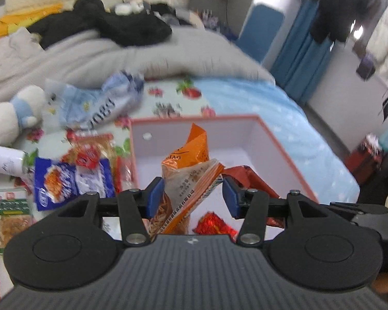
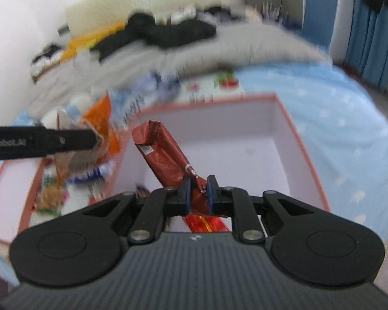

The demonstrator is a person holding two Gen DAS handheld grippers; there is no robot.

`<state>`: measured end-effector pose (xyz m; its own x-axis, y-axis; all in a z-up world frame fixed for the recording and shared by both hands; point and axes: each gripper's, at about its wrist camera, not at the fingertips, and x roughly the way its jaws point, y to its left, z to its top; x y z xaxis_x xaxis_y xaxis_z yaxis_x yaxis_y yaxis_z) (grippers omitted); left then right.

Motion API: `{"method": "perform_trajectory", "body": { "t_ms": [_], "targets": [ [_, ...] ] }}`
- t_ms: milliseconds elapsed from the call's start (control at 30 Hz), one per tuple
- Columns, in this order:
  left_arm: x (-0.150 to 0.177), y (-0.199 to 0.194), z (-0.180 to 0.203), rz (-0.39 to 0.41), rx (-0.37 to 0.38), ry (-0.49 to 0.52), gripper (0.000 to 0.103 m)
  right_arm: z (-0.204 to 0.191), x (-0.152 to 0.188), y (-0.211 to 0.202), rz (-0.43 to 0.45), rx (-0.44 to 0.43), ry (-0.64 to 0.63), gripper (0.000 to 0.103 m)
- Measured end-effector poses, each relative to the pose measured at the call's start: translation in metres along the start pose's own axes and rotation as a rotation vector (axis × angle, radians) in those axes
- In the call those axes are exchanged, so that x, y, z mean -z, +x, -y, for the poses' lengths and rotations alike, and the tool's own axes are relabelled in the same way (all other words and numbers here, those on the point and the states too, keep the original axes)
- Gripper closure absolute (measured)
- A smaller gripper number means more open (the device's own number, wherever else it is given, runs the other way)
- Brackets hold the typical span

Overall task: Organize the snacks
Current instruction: 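Carry both snacks over the deep pink box and open both tools to release them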

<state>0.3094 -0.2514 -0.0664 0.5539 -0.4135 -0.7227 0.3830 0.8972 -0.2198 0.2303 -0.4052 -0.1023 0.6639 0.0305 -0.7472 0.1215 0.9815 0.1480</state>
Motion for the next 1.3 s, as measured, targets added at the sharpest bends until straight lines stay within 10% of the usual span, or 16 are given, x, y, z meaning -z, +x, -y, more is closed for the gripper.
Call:
{"method": "perform_trajectory", "body": {
  "t_ms": [400, 900, 1033, 1300],
  "targets": [
    [-0.002, 0.059, 0.000, -0.152, -0.007, -0.002, 0.047, 0.041, -0.007, 0.037, -0.239, 0.084, -0.017, 0.086],
    [0.003, 0.076, -0.008, -0.217, 0.026, -0.059, 0.045, 0.014, -0.037, 0.038, -0.253, 0.114, -0.191, 0.085],
    [0.004, 0.066, -0.020, -0.196, 0.030, -0.082, 0.034, 0.016, -0.030, 0.044, -0.255, 0.072, -0.156, 0.047],
    [-0.001, 0.020, -0.036, -0.099, 0.035, -0.081, 0.033, 0.017, -0.034, 0.011, -0.114, 0.014, -0.049, 0.047]
  ]
}}
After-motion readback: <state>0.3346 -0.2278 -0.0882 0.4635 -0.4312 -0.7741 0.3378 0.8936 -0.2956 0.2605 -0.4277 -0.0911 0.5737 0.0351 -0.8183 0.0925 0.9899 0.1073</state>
